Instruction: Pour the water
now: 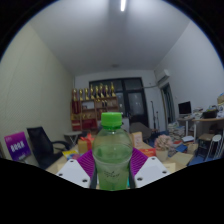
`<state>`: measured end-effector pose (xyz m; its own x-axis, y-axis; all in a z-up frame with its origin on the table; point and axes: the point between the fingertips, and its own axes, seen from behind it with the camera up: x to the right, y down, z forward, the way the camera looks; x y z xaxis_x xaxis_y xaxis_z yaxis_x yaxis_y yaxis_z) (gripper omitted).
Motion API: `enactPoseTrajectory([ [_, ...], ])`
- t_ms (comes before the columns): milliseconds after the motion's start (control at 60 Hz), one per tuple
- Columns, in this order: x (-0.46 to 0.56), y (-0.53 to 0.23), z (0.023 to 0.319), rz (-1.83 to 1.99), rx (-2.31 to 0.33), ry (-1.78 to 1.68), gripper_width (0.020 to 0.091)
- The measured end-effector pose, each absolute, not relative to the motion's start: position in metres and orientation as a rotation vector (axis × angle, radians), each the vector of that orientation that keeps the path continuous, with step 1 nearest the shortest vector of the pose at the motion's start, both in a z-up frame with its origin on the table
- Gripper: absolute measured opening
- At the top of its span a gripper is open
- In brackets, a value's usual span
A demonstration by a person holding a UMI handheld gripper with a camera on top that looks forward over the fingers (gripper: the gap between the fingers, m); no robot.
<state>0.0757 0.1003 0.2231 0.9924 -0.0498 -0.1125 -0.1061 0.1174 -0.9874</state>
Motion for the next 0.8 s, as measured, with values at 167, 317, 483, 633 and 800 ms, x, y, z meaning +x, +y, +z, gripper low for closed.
enactPoseTrajectory([
  [167, 0.102, 0.160, 0.147, -0.001, -1.580, 0.129, 0.0443],
  [317, 0.113, 0.168, 0.121, -0.113, -1.598, 0.090, 0.0449],
  [483, 0.121, 0.171, 0.122, -0.058, -1.588, 0.143, 0.0466],
  [633, 0.118, 0.162, 0.113, -0.024, -1.650, 0.148, 0.0657],
  [800, 0.114, 0.110, 0.114, 0.014, -1.653, 0.162, 0.0834],
])
